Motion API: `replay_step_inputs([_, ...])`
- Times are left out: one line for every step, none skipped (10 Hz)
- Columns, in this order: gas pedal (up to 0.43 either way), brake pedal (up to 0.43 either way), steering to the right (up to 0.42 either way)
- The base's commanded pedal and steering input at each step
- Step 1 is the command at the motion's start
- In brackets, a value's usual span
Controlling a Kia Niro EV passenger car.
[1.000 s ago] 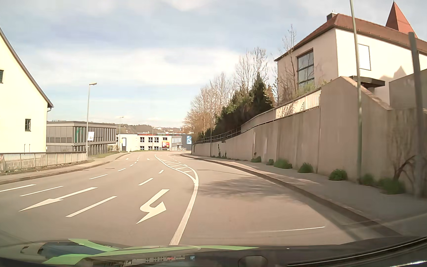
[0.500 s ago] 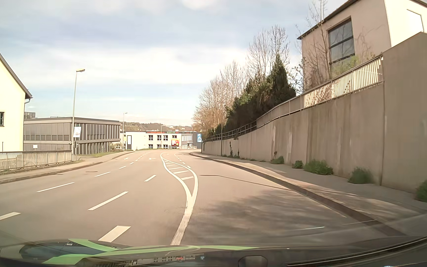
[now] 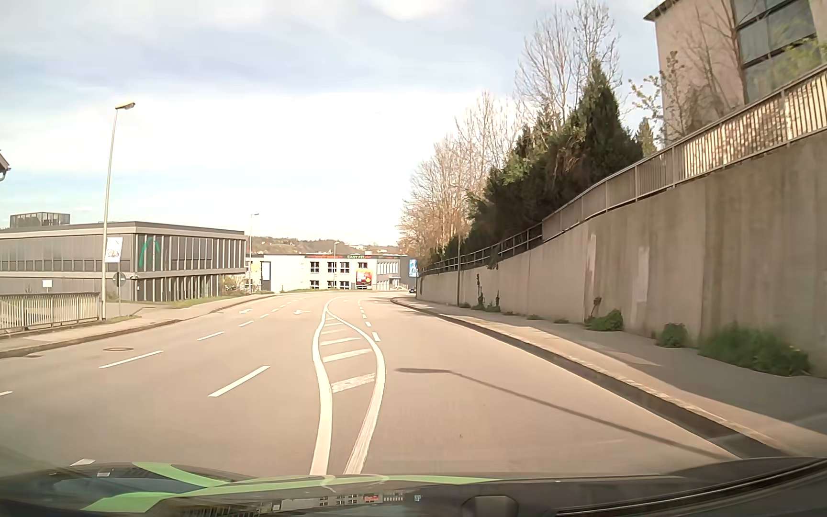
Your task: Follow the waypoints while adhering to traffic rules and regulations
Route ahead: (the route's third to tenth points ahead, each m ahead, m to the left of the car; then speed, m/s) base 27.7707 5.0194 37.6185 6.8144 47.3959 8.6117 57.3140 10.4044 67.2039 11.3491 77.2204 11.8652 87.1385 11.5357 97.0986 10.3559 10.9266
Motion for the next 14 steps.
replay_step_inputs([0.047, 0.000, -0.045])
replay_step_inputs([0.047, 0.000, -0.046])
replay_step_inputs([0.047, 0.000, -0.046])
replay_step_inputs([0.047, 0.000, -0.046])
replay_step_inputs([0.047, 0.000, -0.046])
replay_step_inputs([0.047, 0.000, -0.046])
replay_step_inputs([0.020, 0.000, -0.046])
replay_step_inputs([0.000, 0.000, -0.046])
replay_step_inputs([0.000, 0.000, -0.046])
replay_step_inputs([0.000, 0.000, -0.046])
replay_step_inputs([0.000, 0.000, -0.046])
replay_step_inputs([0.008, 0.000, -0.046])
replay_step_inputs([0.020, 0.000, -0.046])
replay_step_inputs([0.039, 0.000, -0.045])
